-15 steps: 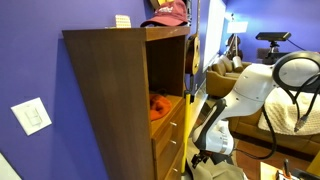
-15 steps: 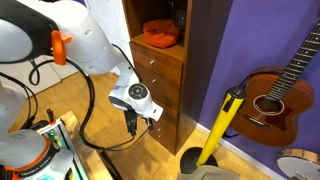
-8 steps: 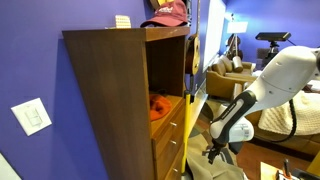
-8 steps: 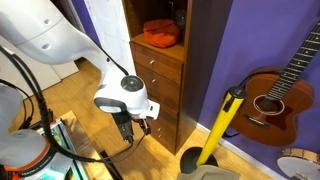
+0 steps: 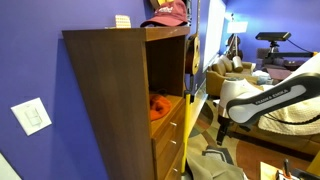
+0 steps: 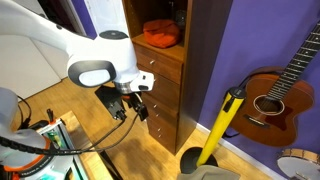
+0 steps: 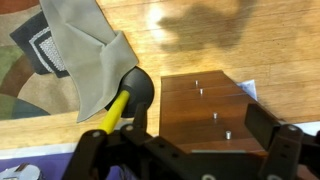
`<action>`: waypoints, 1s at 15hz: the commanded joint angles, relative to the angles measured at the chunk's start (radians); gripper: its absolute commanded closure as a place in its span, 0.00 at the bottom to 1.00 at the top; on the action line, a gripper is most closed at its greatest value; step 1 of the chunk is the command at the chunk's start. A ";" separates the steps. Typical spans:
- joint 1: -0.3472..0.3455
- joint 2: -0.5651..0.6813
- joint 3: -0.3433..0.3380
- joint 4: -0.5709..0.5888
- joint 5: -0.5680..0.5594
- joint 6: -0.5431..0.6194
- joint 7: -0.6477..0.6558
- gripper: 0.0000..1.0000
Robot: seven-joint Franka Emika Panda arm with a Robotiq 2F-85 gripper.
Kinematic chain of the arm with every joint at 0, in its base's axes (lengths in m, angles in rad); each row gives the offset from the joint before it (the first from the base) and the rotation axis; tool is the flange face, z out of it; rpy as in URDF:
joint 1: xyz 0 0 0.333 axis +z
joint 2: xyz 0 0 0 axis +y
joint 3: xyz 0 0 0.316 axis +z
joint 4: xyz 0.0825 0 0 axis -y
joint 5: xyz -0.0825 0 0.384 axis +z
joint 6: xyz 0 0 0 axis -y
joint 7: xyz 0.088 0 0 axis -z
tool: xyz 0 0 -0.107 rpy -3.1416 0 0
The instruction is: Close the first, second and third top drawers
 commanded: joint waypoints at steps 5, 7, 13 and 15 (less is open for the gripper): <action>0.099 -0.293 -0.017 0.108 -0.055 -0.398 0.167 0.00; 0.113 -0.330 -0.018 0.142 -0.054 -0.441 0.189 0.00; 0.132 -0.375 -0.033 0.184 -0.063 -0.432 0.214 0.00; 0.131 -0.397 -0.032 0.190 -0.070 -0.432 0.223 0.00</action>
